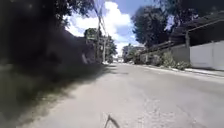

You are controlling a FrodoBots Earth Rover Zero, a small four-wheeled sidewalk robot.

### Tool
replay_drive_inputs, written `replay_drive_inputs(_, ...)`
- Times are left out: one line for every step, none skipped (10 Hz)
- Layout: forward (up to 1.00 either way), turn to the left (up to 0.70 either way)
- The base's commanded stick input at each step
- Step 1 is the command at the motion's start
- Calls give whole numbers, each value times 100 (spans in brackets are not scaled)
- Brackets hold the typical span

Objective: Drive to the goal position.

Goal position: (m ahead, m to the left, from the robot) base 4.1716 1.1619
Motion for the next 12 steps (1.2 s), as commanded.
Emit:
replay_drive_inputs(100, -11)
replay_drive_inputs(100, -6)
replay_drive_inputs(100, -1)
replay_drive_inputs(100, 1)
replay_drive_inputs(100, 1)
replay_drive_inputs(100, 1)
replay_drive_inputs(100, 1)
replay_drive_inputs(100, 1)
replay_drive_inputs(100, 1)
replay_drive_inputs(100, 1)
replay_drive_inputs(100, 1)
replay_drive_inputs(100, 1)
